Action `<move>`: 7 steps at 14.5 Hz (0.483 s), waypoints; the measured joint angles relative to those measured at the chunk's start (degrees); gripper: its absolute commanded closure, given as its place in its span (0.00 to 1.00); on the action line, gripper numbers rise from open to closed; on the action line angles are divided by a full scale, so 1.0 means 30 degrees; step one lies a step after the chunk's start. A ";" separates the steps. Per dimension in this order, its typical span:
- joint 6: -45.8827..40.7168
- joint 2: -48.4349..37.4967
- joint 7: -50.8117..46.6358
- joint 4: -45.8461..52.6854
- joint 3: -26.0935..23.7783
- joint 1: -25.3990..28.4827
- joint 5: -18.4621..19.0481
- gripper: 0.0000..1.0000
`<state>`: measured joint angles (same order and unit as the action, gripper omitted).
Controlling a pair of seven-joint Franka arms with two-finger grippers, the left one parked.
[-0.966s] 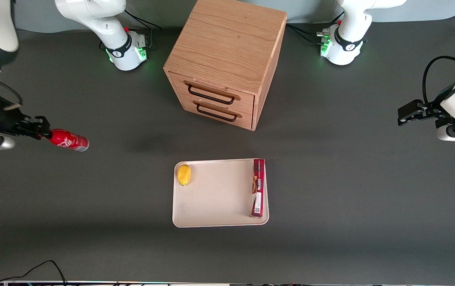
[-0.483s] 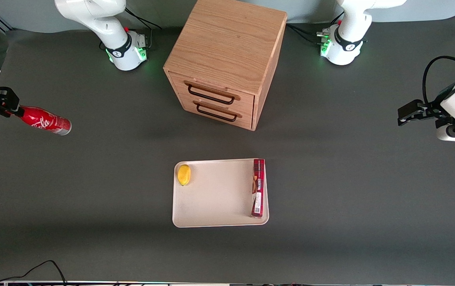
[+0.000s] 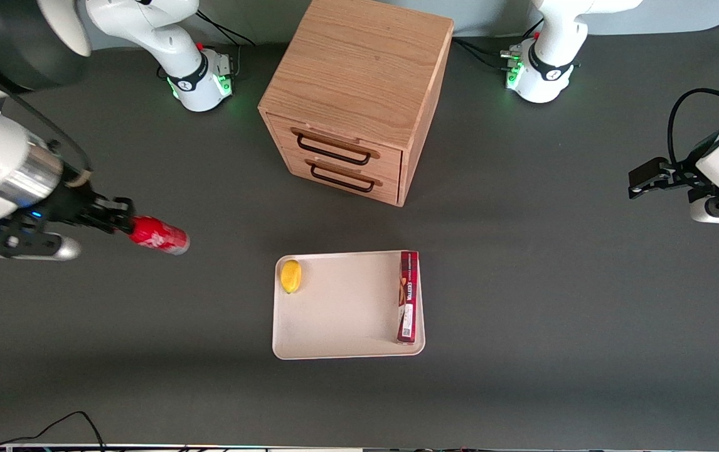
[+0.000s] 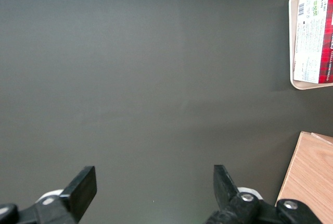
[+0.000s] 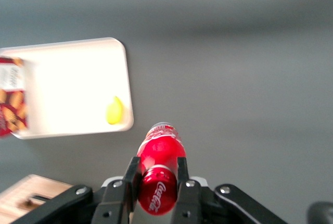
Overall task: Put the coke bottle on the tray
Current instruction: 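Carry the bottle over the tray beside the yellow lemon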
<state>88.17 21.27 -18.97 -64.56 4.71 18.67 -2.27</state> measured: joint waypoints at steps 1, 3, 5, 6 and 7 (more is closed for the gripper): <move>0.0895 0.0544 -0.0312 0.0092 -0.0012 0.0470 -0.0142 1.00; 0.2397 0.1632 -0.0577 0.0288 -0.0025 0.1319 -0.0200 1.00; 0.3727 0.2792 -0.0615 0.0607 -0.0039 0.1903 -0.0211 1.00; 0.4269 0.3378 -0.0611 0.0846 -0.0072 0.2071 -0.0213 1.00; 0.4683 0.3942 -0.0500 0.1089 -0.0091 0.2254 -0.0213 1.00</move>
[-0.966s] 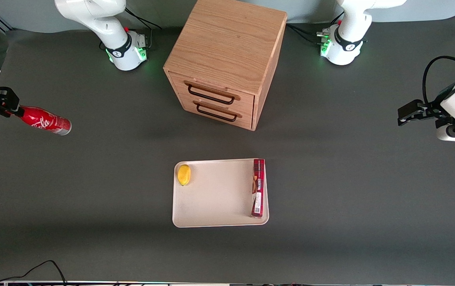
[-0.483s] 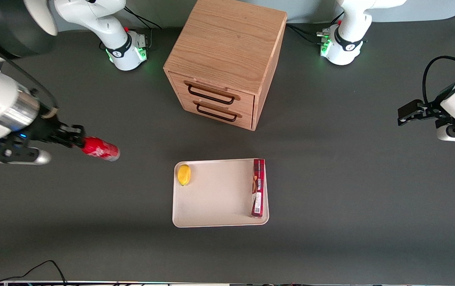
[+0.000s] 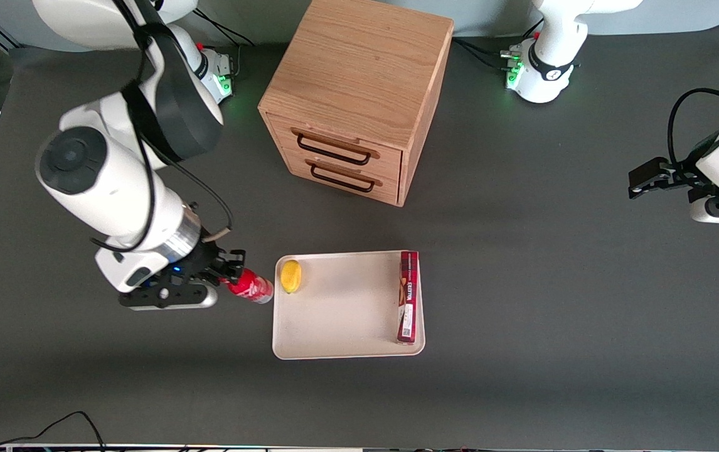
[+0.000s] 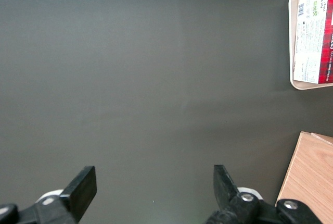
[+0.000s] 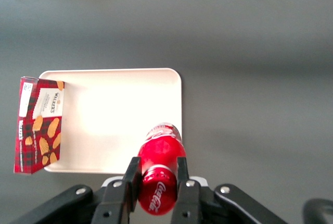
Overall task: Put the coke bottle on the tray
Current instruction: 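Carry the bottle over the tray beside the yellow lemon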
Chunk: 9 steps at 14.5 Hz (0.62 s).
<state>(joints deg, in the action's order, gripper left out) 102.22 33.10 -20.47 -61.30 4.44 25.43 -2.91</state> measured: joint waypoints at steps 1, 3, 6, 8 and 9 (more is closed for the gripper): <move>0.0419 0.0554 0.0169 0.0227 0.0006 0.0232 0.0000 1.00; 0.1565 0.1615 0.0241 0.0453 0.0070 0.0712 0.0001 1.00; 0.3205 0.3033 0.0248 0.0523 0.0382 0.0841 0.0004 1.00; 0.4183 0.3901 0.0308 0.0573 0.0782 0.0817 0.0004 1.00; 0.4579 0.4280 0.0328 0.0623 0.0927 0.0808 0.0004 1.00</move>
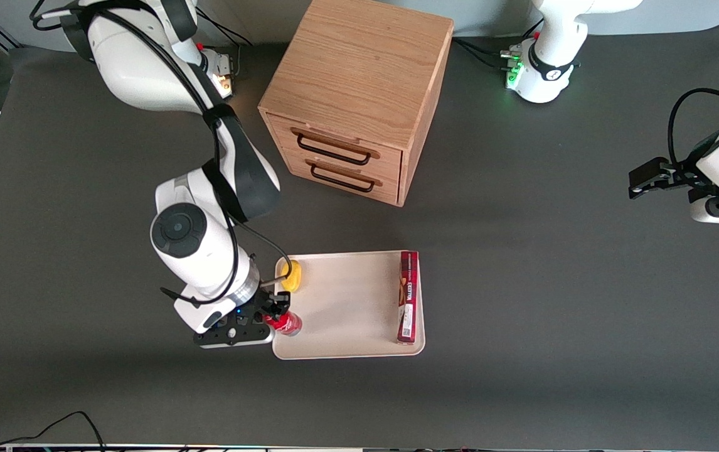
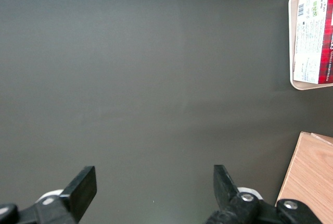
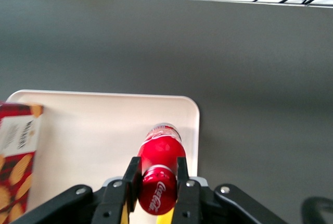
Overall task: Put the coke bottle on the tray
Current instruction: 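Carry the bottle over the tray beside the yellow lemon, then lower the bottle onto the tray and open the right gripper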
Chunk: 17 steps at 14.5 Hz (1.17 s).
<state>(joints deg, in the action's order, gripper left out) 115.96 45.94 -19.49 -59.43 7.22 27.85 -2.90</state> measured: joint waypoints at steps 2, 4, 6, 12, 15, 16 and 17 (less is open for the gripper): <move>0.0394 0.0593 0.0009 0.0104 0.0097 -0.0008 0.0000 1.00; 0.0528 0.0946 0.0009 0.0123 0.0099 0.0010 0.0000 1.00; 0.0907 0.1186 0.0009 0.0131 0.0098 0.0035 0.0000 1.00; 0.1876 0.1745 -0.0010 0.0274 0.0103 0.0091 0.0018 0.27; 0.2118 0.1790 -0.0095 0.0321 0.0101 0.0094 0.0017 0.10; 0.2159 0.1789 -0.0111 0.0362 0.0102 0.0093 0.0017 0.06; 0.2158 0.1786 -0.0129 0.0441 0.0102 0.0093 0.0017 0.03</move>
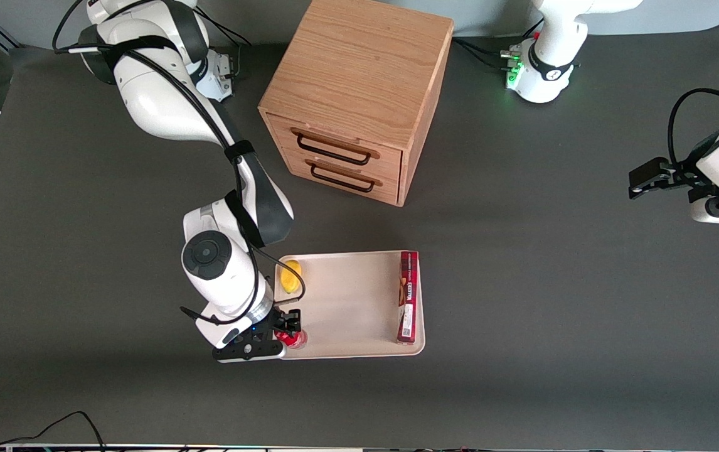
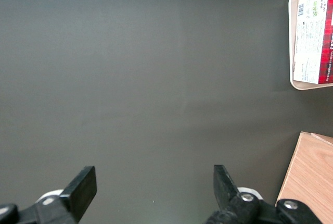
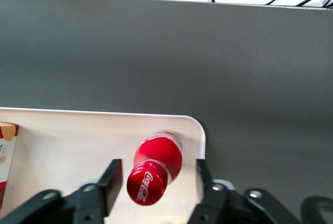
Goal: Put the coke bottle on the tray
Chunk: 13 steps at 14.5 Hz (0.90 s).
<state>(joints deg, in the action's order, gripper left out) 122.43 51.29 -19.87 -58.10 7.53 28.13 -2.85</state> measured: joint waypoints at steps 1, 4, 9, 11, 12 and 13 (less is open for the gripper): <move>-0.0003 -0.0010 -0.0022 0.0140 0.0001 0.0000 -0.0001 0.02; -0.0965 -0.0525 -0.0092 0.0429 0.0035 -0.0061 -0.0006 0.00; -0.4161 -0.4842 0.0023 -0.2225 0.0128 -0.0946 -0.0013 0.00; -0.4533 -0.7483 0.0966 -0.4791 0.0154 -0.1721 -0.0014 0.00; -0.4877 -0.8748 0.1612 -0.5962 0.0166 -0.2242 -0.0015 0.00; -0.5483 -0.9935 0.2233 -0.6889 0.0174 -0.2833 -0.0015 0.00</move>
<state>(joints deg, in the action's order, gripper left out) 105.98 21.49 -13.17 -78.77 8.05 19.63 -2.89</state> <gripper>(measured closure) 0.000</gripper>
